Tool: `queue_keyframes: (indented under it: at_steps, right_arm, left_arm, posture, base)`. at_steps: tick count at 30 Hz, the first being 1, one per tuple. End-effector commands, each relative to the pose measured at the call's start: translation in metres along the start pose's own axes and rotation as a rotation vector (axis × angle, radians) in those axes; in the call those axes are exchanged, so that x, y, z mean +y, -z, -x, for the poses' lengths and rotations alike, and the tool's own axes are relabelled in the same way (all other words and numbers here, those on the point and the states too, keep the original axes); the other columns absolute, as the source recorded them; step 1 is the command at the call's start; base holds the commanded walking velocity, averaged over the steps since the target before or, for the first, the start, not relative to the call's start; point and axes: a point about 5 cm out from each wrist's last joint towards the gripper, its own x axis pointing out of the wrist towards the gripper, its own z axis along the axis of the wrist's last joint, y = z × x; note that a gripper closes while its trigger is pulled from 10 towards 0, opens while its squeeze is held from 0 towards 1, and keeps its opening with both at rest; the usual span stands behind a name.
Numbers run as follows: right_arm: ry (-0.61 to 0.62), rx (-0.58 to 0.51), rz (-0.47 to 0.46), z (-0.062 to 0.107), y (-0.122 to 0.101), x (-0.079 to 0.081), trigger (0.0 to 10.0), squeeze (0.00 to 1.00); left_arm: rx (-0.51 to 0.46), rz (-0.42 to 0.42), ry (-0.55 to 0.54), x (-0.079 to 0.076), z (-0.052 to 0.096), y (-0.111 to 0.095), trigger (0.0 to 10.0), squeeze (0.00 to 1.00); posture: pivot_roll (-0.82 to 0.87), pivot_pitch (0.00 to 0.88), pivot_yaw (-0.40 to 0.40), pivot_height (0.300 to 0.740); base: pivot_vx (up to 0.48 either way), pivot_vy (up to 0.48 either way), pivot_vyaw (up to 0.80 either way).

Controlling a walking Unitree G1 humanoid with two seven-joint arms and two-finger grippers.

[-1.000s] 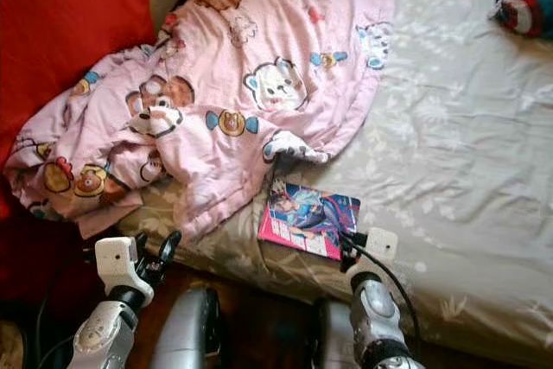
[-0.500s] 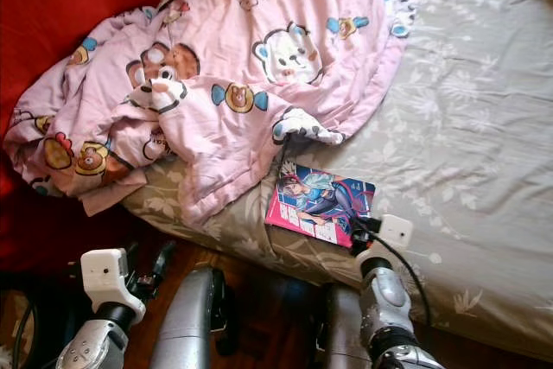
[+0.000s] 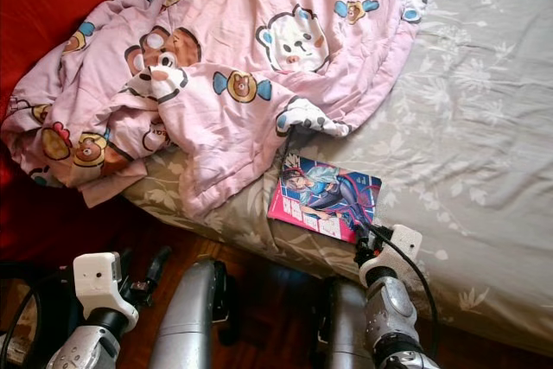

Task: Clean up the room

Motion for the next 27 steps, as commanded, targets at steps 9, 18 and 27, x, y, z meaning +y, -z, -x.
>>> queue_keyframes:
  at_steps: [9, 18, 27]
  right_arm:
    - [-0.058, 0.188, -0.220, 0.017, 0.040, -0.008, 10.0, 0.00]
    - [-0.014, 0.207, -0.315, 0.026, 0.049, -0.019, 10.0, 0.00]
    - [0.002, 0.154, -0.390, 0.021, 0.037, -0.022, 10.0, 0.00]
  left_arm:
    - [0.067, -0.024, -0.020, 0.011, 0.009, 0.009, 10.0, 0.00]
    - [0.077, -0.032, -0.028, 0.017, 0.012, 0.012, 10.0, 0.00]
    - [0.079, -0.036, -0.045, 0.021, 0.015, 0.013, 10.0, 0.00]
  posture:
    - [0.21, 0.497, 0.094, 0.638]
    - [0.23, 0.503, 0.098, 0.638]
    - [0.24, 0.515, 0.101, 0.638]
  base:
    - [0.000, 0.000, 0.00]
    - [0.000, 0.000, 0.00]
    - [0.000, 0.000, 0.00]
